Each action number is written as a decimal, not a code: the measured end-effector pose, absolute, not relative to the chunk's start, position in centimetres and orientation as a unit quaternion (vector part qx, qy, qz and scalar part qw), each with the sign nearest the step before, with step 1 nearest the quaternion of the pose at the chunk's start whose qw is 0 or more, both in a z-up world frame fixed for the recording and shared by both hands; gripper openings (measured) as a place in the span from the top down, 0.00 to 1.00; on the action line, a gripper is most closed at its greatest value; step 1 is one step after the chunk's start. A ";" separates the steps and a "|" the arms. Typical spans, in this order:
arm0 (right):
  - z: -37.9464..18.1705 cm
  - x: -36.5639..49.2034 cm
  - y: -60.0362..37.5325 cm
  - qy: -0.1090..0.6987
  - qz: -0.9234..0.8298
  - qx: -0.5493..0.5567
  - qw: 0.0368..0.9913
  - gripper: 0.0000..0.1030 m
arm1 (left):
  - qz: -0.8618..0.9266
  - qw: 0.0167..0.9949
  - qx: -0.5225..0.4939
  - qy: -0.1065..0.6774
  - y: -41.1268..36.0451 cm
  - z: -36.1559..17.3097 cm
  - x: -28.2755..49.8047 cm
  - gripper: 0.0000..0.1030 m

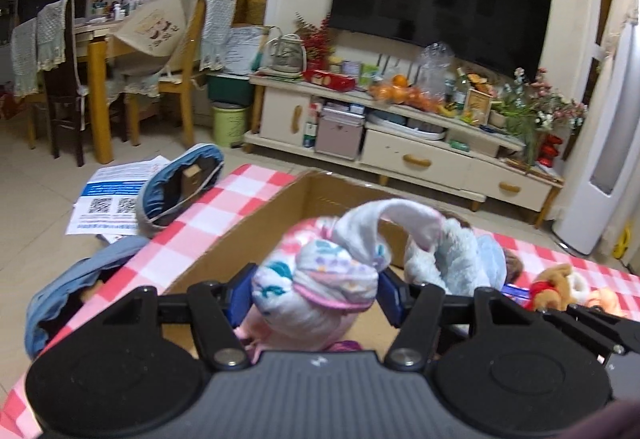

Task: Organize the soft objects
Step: 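Carry both held items into the cardboard box and open both tools, then withdraw both tools from the box back over the table, then move left tool toward the white shuttlecock while right tool approaches teal knitted slipper, then grasp the white shuttlecock with left tool while right tool grasps teal knitted slipper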

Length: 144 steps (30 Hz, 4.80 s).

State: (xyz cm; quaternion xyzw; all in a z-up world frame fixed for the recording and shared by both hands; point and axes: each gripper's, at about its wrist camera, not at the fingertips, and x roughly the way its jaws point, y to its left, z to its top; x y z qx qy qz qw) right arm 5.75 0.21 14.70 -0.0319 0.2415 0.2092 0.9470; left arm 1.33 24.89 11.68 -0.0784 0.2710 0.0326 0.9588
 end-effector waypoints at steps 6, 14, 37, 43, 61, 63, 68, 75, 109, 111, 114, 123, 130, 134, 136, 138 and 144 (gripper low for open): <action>13.7 4.7 0.8 0.256 0.216 -0.056 0.940 0.07 | 0.058 0.961 -0.058 0.263 24.9 12.1 0.9 0.14; 13.9 2.7 0.0 0.236 0.203 -0.061 0.948 0.05 | 0.051 0.963 -0.044 0.261 24.0 12.3 0.9 0.11; 13.6 0.2 -5.5 0.218 0.130 0.027 0.967 0.03 | 0.017 0.965 0.005 0.262 18.8 12.1 0.6 0.05; 13.4 -0.3 -6.4 0.217 0.113 0.047 0.968 0.03 | 0.006 0.965 0.016 0.262 17.5 12.1 0.4 0.04; 12.5 -1.2 -7.2 0.208 0.072 0.085 0.972 0.03 | -0.017 0.963 0.050 0.265 13.1 11.7 0.2 0.03; 12.5 -1.3 -7.2 0.208 0.068 0.088 0.972 0.03 | -0.020 0.962 0.051 0.266 12.8 11.7 0.2 0.03; 12.5 -1.3 -7.1 0.205 0.057 0.093 0.973 0.03 | -0.028 0.962 0.055 0.267 12.0 11.6 0.1 0.02; 12.2 -1.3 -7.3 0.204 0.038 0.105 0.972 0.03 | -0.036 0.959 0.061 0.274 10.8 11.1 0.2 0.02; 8.1 2.5 -11.3 0.250 -0.039 0.157 0.955 0.00 | -0.088 0.943 0.069 0.315 5.4 7.2 0.5 0.01; 7.9 3.0 -11.5 0.253 -0.038 0.152 0.955 0.00 | -0.092 0.941 0.066 0.318 5.0 7.0 0.8 0.01; 7.5 4.0 -11.7 0.260 -0.040 0.156 0.952 0.00 | -0.099 0.941 0.073 0.315 4.3 6.6 1.3 0.02; 7.0 5.6 -12.6 0.267 -0.035 0.174 0.947 0.00 | -0.087 0.932 0.168 0.308 2.6 5.2 3.2 0.32; 6.8 6.5 -12.8 0.271 -0.018 0.169 0.947 0.00 | -0.077 0.919 0.195 0.333 1.8 4.0 5.3 0.52; 6.7 6.7 -12.9 0.272 -0.010 0.170 0.947 0.00 | -0.071 0.914 0.203 0.344 1.5 3.3 6.3 0.60; 6.7 6.7 -12.9 0.271 -0.006 0.172 0.947 0.00 | -0.068 0.912 0.201 0.350 1.5 3.0 6.8 0.67; 6.8 6.8 -12.8 0.270 -0.004 0.173 0.947 0.00 | -0.070 0.911 0.201 0.354 1.3 2.7 7.1 0.71; 6.7 7.4 -12.7 0.269 0.001 0.170 0.948 0.00 | -0.071 0.908 0.191 0.367 1.4 2.4 8.1 0.89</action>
